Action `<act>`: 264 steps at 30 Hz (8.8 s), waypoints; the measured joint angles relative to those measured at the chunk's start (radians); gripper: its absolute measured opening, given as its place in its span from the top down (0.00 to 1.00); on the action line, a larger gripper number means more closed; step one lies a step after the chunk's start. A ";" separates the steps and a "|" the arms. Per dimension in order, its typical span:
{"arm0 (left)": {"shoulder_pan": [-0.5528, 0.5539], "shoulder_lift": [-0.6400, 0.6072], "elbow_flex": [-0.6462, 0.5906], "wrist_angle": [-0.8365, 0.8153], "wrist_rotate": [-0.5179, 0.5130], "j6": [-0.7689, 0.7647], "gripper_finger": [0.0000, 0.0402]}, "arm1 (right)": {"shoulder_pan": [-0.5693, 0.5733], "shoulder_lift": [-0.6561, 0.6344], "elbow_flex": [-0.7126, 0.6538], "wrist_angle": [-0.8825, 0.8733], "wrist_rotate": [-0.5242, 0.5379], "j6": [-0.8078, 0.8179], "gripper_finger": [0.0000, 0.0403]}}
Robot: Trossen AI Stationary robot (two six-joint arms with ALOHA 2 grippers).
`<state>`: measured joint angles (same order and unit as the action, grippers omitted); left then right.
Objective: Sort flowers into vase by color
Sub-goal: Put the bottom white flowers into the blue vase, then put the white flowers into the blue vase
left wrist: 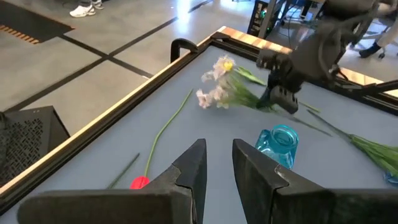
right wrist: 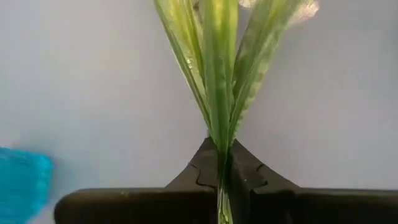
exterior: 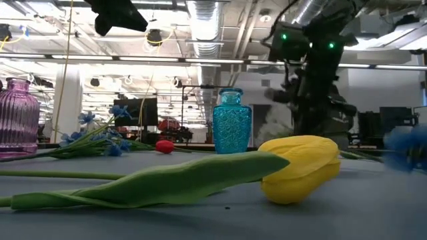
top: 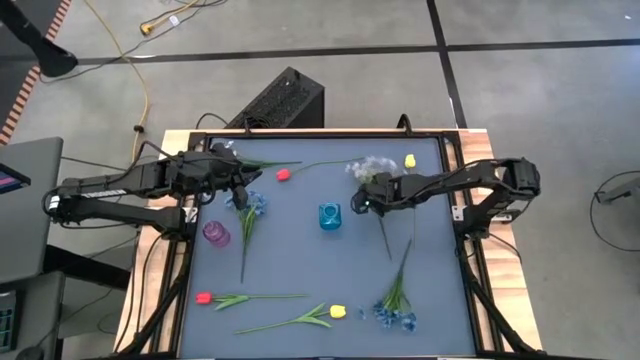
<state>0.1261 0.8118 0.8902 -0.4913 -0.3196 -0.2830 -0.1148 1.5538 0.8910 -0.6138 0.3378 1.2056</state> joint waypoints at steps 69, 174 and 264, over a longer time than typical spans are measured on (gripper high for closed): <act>-0.178 -0.068 -0.276 0.332 -0.035 -0.078 0.97 | 0.146 -0.063 -0.290 1.764 0.087 -1.072 0.91; 0.625 0.797 0.214 -0.231 0.339 0.691 0.43 | 0.467 -0.289 0.403 -0.164 -0.194 -0.491 0.43; -0.034 -0.027 0.214 0.007 0.606 -0.538 0.97 | 0.401 0.176 0.670 0.857 0.249 -2.778 0.43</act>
<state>0.0920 0.7843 1.1046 -0.4841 0.2865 -0.8211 0.2863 1.7300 1.5612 0.2434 0.5867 -1.5719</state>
